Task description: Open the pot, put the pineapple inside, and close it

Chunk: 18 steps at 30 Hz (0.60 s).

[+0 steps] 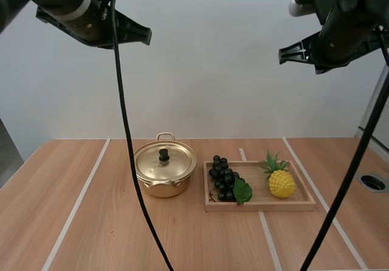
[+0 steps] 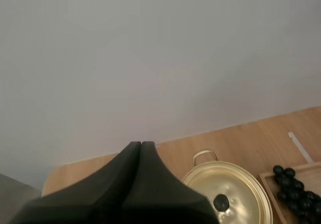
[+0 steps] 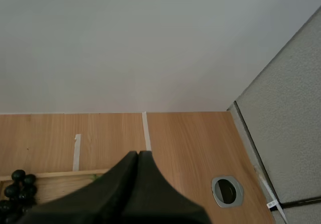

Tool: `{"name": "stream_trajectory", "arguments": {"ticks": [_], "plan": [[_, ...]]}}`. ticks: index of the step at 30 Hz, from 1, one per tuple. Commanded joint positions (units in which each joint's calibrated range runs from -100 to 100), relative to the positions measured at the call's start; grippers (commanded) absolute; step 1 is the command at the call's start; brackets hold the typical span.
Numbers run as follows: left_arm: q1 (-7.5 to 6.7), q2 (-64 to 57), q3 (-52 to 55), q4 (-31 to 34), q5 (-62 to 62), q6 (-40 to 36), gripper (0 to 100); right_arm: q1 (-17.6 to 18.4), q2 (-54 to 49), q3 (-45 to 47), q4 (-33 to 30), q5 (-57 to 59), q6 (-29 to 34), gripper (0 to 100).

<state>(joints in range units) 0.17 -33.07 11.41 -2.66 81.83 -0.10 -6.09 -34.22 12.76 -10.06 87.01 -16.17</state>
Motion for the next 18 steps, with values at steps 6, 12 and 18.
{"name": "stream_trajectory", "arguments": {"ticks": [6,12,18], "plan": [[-0.12,8.06,0.32,-4.08,7.04,4.31,0,-0.16,7.94,-0.52,-0.53,8.15,-2.92,0],[-0.12,14.16,0.42,-3.97,9.65,5.71,0,-0.16,10.2,-0.38,3.03,11.95,-2.92,0],[-0.12,19.55,0.42,-3.97,11.54,6.7,0,-0.16,11.0,-0.38,4.95,12.99,-2.92,0]]}}
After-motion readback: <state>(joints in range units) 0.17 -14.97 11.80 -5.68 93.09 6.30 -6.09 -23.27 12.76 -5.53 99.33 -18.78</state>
